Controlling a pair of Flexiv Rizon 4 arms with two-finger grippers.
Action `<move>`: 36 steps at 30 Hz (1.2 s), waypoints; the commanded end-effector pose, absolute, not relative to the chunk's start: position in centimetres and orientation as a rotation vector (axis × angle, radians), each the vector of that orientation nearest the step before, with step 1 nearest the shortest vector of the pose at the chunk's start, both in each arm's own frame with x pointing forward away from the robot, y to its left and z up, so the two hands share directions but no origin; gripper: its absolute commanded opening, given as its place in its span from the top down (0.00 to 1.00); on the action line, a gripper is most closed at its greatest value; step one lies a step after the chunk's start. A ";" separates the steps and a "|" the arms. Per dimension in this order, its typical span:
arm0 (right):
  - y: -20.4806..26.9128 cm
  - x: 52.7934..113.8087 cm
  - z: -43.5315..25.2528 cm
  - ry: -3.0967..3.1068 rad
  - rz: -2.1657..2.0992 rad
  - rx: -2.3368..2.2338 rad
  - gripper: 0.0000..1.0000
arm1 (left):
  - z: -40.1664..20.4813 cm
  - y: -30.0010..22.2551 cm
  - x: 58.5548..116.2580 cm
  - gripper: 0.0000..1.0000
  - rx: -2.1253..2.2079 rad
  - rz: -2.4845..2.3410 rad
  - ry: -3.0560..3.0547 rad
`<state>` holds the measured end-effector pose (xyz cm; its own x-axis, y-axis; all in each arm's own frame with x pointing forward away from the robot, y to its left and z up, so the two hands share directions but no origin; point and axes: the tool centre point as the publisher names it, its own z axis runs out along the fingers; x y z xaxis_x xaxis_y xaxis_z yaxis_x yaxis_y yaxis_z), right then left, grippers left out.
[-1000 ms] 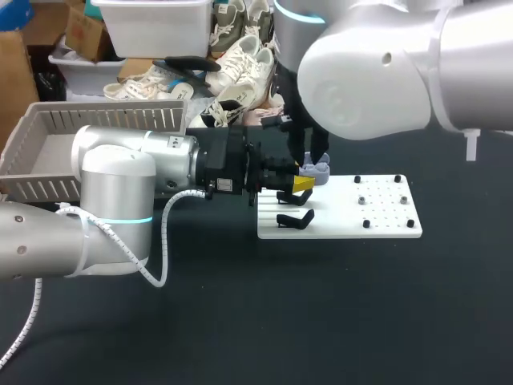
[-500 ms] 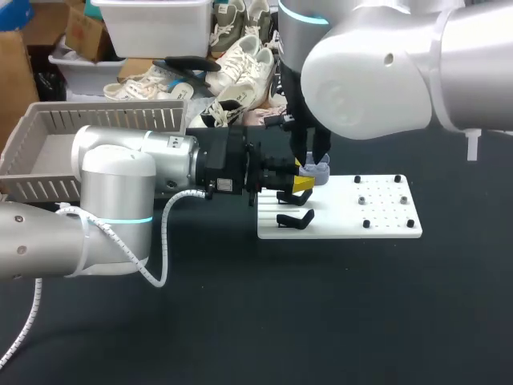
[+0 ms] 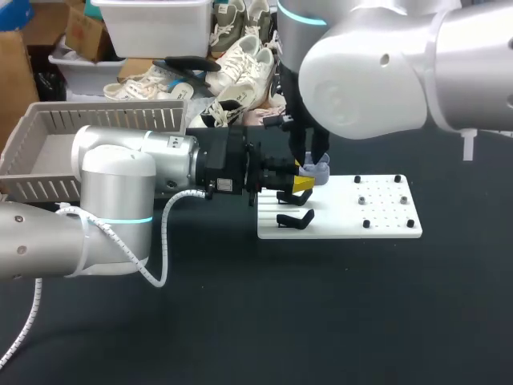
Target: Pick up each earbud case from the left stands, insert the matching earbuds, close the lid, and place the case in the box.
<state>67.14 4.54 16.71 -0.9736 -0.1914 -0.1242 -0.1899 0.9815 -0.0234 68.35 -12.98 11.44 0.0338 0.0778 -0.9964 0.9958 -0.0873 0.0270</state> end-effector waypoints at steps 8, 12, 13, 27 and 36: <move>4.4 67.3 15.9 3.028 -0.006 -0.273 1.00 | 11.4 -13.0 68.4 1.00 1.347 -1.212 1.202; 4.2 67.6 15.6 3.040 0.011 -0.265 1.00 | 11.4 -13.0 68.4 1.00 1.347 -1.212 1.202; 4.2 67.6 15.6 3.043 0.017 -0.266 1.00 | 11.4 -13.0 68.4 1.00 1.347 -1.212 1.202; 4.2 67.8 15.5 3.042 0.031 -0.251 0.73 | 11.4 -13.0 68.4 1.00 1.347 -1.212 1.202; 3.8 67.1 17.6 2.986 0.040 -0.248 0.55 | 11.4 -13.0 68.4 1.00 1.347 -1.212 1.202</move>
